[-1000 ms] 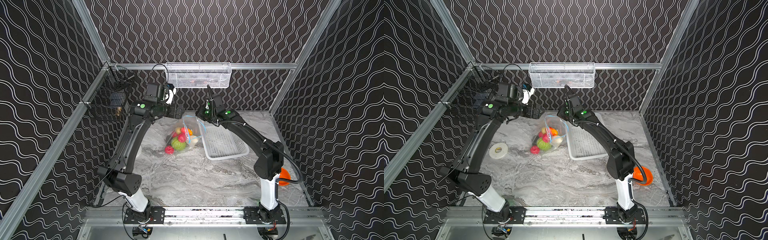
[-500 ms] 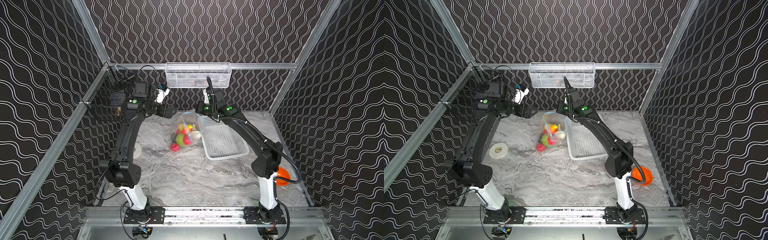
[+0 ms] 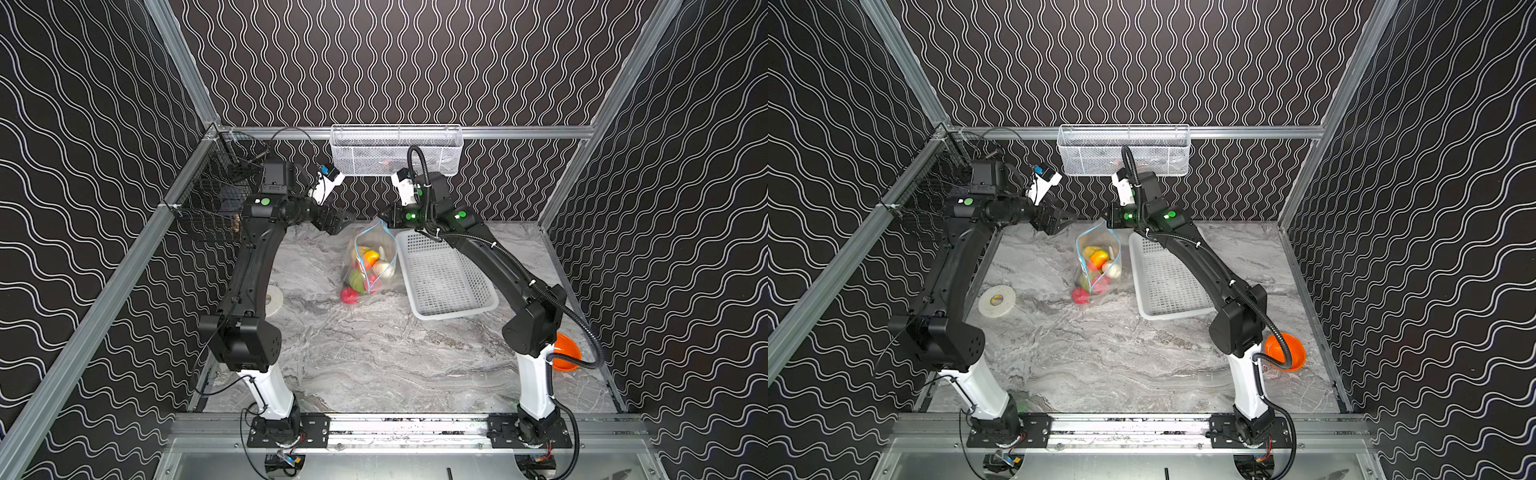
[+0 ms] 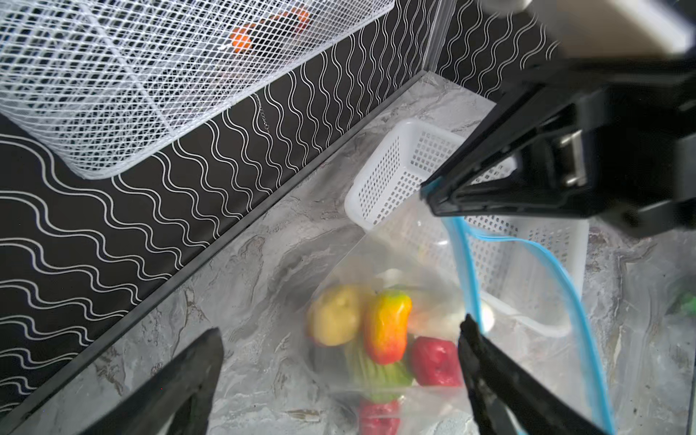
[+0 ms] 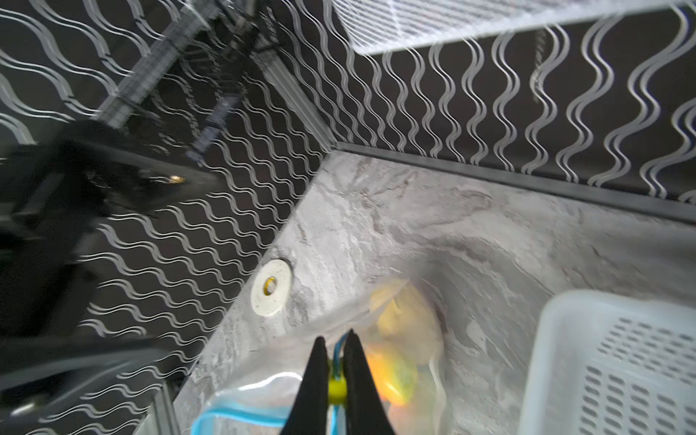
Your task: Place the food in the zip-top bag and seal the zipper
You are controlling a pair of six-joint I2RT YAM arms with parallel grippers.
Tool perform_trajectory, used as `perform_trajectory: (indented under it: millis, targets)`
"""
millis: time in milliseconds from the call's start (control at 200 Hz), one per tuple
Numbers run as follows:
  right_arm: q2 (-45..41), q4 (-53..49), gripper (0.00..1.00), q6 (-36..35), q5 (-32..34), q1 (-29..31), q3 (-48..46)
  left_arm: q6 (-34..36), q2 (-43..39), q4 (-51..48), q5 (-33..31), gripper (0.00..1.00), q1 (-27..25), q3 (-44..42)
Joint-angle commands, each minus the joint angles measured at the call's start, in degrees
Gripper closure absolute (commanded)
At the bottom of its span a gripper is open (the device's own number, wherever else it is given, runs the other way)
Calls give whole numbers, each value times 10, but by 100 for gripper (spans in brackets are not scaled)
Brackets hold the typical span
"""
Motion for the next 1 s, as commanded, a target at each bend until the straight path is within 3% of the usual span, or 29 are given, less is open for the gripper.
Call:
perform_trajectory:
  millis: [0, 165, 405, 646, 726, 996]
  targets:
    - [-1, 52, 100, -8, -53, -1, 31, 22, 3, -7, 18, 1, 7, 2]
    - [19, 78, 99, 21, -119, 0, 71, 11, -4, 15, 25, 1, 30, 4]
    - [19, 101, 100, 30, -151, 6, 67, 53, 26, -69, 118, 1, 73, 67]
    - [15, 83, 100, 14, -170, 15, 58, 145, -58, 5, 179, 1, 74, -72]
    - [8, 79, 100, 2, -174, 18, 40, 142, -84, 48, 200, 1, 74, -117]
    - [-15, 56, 100, -50, -198, 19, -16, 227, -42, -70, 244, 1, 73, -61]
